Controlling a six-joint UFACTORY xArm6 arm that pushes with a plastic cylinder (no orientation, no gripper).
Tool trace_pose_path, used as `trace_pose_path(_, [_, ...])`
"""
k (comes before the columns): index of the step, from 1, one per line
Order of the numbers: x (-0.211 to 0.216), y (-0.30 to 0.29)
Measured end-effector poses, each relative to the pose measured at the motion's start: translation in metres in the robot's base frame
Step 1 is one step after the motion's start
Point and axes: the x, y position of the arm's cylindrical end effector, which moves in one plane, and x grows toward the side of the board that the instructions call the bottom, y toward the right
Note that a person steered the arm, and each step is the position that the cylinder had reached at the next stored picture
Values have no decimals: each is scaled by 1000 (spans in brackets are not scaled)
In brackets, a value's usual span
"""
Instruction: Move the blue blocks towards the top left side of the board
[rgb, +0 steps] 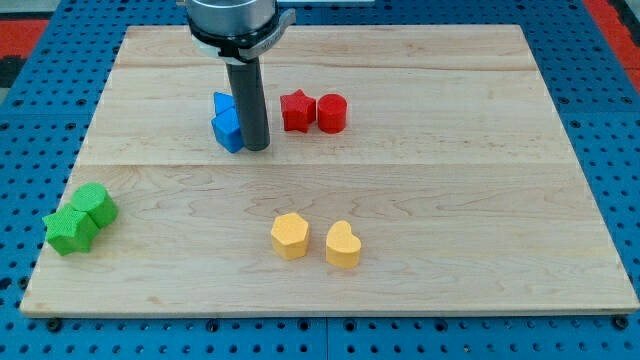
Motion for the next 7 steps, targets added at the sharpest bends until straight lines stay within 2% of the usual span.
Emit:
trace_pose_path(1, [17, 8])
trace_pose_path(2, [12, -21])
trace_pose_path(5, [-23, -54])
trace_pose_path(7, [-71, -49])
